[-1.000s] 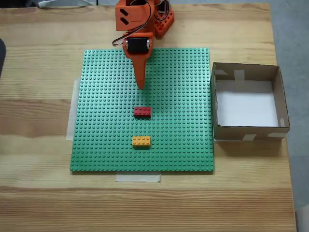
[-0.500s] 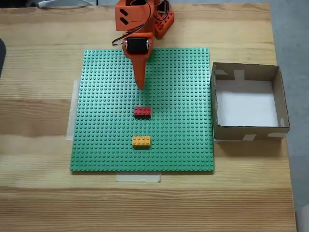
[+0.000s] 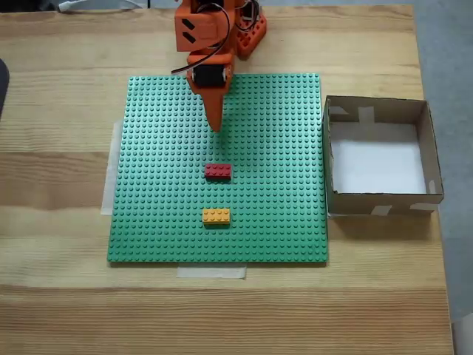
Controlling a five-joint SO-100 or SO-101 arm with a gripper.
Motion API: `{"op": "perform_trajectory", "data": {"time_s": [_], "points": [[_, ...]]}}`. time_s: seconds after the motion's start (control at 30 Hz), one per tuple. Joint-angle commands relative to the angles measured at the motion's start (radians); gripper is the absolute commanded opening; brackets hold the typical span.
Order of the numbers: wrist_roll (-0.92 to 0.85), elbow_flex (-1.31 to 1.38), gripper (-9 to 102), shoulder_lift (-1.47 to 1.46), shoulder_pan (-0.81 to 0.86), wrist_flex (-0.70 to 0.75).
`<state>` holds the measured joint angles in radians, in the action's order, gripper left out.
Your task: Pick the yellow lego block and put it in the box.
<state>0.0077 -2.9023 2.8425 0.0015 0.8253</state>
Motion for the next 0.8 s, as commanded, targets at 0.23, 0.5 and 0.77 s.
{"op": "perform_trajectory", "data": {"time_s": [0.23,0.5,0.77], "points": [[-0.002,0.463,0,-0.373,-0.012,0.23],[-0.034,0.746,4,-0.629,-0.017,0.374],[-0.051,0.997,9,-0.92,-0.017,0.407]]}}
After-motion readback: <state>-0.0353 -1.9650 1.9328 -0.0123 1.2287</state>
